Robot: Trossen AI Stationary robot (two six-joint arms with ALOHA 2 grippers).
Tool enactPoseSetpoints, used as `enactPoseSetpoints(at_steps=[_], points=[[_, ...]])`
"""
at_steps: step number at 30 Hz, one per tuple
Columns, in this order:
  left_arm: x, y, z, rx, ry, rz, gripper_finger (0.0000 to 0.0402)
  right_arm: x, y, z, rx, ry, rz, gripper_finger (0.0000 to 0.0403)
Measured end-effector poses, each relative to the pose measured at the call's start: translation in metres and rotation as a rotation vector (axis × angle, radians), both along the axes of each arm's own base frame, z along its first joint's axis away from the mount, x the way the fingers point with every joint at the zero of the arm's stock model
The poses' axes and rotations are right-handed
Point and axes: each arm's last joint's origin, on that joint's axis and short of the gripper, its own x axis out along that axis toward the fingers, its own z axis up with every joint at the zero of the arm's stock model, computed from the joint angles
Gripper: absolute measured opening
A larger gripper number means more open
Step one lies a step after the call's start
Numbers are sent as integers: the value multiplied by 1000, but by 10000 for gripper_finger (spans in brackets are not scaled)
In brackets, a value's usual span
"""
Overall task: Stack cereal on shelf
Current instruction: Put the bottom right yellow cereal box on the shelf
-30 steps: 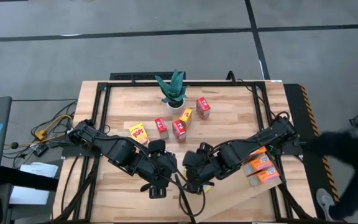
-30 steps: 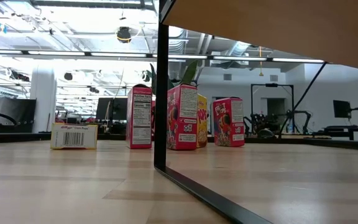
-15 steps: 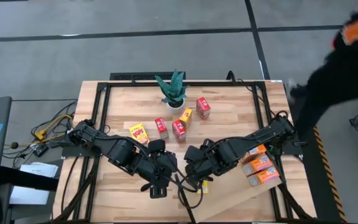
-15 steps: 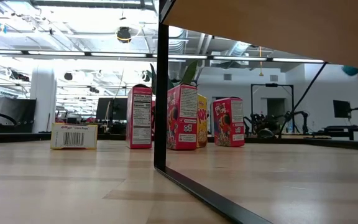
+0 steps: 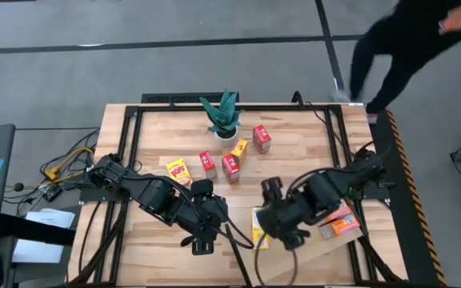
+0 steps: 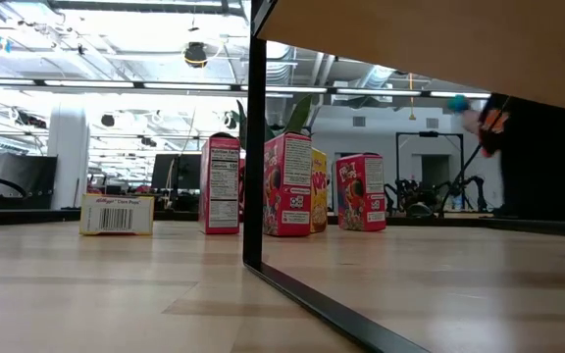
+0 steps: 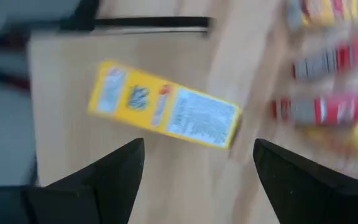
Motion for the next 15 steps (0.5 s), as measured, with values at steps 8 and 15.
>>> enactPoseSetpoints(at_steps=[8, 15], points=[[0, 0, 0, 6, 1, -7, 235, 11, 8, -15, -128, 29, 256, 328], [0, 0, 0, 9, 3, -10, 235, 22, 16, -30, -293, 36, 361, 362]])
